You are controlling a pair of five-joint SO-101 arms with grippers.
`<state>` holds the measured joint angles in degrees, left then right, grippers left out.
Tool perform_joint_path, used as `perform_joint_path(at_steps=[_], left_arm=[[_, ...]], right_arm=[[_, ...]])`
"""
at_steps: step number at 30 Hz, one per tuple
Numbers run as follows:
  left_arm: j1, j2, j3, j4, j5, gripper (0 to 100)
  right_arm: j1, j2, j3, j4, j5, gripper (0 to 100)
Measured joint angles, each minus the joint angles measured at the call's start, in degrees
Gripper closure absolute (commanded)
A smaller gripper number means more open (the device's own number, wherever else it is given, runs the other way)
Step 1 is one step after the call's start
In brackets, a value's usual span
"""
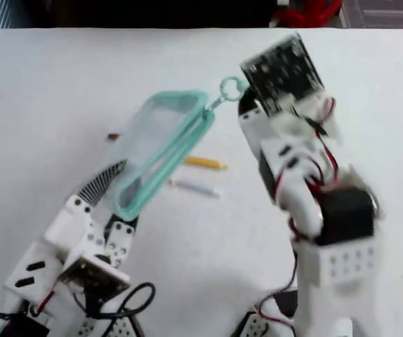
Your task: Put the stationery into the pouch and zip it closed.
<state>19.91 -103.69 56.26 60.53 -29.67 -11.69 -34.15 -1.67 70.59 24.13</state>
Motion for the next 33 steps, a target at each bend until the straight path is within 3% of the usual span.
perform_joint_path(at_steps=[11, 17, 26, 33], left_arm=[[1.67, -0.09, -1.14, 0.09, 0.0, 98], [1.76, -0.18, -1.23, 0.09, 0.0, 98], [1.76, -0.26, 3.34, -2.99, 0.0, 98], [-8.0, -0.97, 3.25, -3.96, 0.0, 98]], right_arm=[[-5.27, 2.64, 1.58, 3.34, -0.7, 97.1], [-5.27, -3.78, 2.02, 3.34, -0.79, 74.8], [-5.01, -14.42, 2.02, 3.34, -3.16, 74.3], [-1.67, -14.95, 1.93, 3.34, -3.16, 74.4]])
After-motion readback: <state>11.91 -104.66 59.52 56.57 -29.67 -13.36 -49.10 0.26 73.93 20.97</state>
